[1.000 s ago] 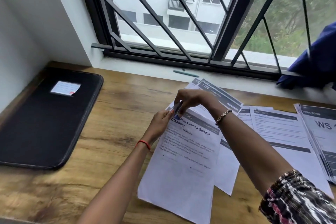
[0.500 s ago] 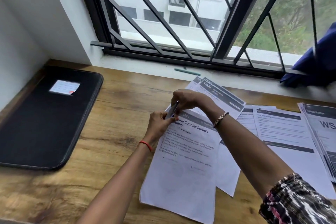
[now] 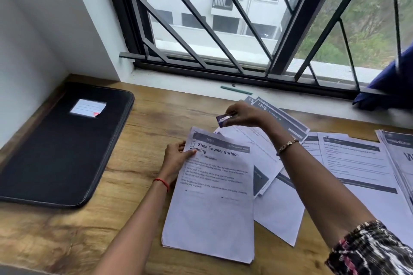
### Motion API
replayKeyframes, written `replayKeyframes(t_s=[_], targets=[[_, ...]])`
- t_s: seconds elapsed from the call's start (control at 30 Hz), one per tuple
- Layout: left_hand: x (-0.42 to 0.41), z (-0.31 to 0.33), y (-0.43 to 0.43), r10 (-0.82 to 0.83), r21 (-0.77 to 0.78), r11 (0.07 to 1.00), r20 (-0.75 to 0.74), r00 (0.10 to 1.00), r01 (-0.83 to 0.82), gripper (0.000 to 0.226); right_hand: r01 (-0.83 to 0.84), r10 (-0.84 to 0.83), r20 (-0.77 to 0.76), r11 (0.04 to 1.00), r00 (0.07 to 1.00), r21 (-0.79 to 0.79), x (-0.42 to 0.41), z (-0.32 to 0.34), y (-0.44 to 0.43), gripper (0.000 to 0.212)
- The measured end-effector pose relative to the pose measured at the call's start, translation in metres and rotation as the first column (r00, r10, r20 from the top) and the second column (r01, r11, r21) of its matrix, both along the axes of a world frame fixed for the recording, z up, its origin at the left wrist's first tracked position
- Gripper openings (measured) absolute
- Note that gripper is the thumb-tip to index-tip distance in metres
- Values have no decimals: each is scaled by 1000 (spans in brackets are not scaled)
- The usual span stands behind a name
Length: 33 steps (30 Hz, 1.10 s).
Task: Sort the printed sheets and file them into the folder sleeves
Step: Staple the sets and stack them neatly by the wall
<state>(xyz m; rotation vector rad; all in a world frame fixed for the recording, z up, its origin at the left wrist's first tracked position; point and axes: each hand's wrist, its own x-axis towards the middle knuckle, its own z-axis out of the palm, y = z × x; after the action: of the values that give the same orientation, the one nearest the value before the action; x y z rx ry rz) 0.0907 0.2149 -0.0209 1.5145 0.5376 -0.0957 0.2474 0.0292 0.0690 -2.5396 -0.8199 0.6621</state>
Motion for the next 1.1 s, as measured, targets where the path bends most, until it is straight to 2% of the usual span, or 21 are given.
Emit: replayKeyframes(t_s=[0.1, 0.2, 0.27, 0.33, 0.4, 0.43, 0.5, 0.57, 0.67, 0.77, 0.93, 1.1], targets=[[6, 5, 17, 50, -36, 998, 26, 998, -49, 29, 186, -162, -141, 967, 977, 175, -7, -10, -4, 27], [15, 8, 28, 107, -107, 989, 38, 994, -103, 32, 424, -404, -131, 844, 906, 329, -15, -28, -9, 37], [21, 10, 32, 138, -194, 973, 32, 990, -129, 28, 602, -562, -236, 659, 793, 452, -19, -39, -17, 48], [27, 13, 33, 145, -279, 952, 37, 989, -129, 26, 730, -638, -388, 447, 665, 517, -25, -44, -31, 36], [33, 17, 35, 156, -333, 934, 53, 986, -130, 27, 806, -606, -550, 301, 575, 510, -33, -43, -47, 29], [38, 20, 33, 157, -350, 929, 67, 985, -124, 25, 830, -530, -647, 244, 548, 502, -39, -41, -57, 35], [47, 27, 24, 164, -397, 911, 92, 982, -115, 19, 844, -354, -766, 217, 536, 490, -49, -38, -78, 62], [58, 34, 10, 160, -456, 885, 95, 983, -100, 19, 837, -269, -794, 223, 545, 499, -61, -37, -95, 78], [75, 44, -28, 133, -478, 875, 84, 988, -77, 18, 842, -236, -809, 101, 538, 530, -80, -38, -132, 66], [88, 53, -72, 125, -471, 880, 98, 987, -65, 16, 824, -255, -791, 40, 556, 566, -95, -27, -172, 34], [100, 65, -168, 92, -519, 855, 154, 984, 2, 13, 791, -342, -763, -84, 549, 607, -111, -13, -259, 51], [98, 62, -284, -33, -482, 870, 154, 987, 104, 11, 761, -567, -692, -166, 447, 628, -120, -7, -358, 41]])
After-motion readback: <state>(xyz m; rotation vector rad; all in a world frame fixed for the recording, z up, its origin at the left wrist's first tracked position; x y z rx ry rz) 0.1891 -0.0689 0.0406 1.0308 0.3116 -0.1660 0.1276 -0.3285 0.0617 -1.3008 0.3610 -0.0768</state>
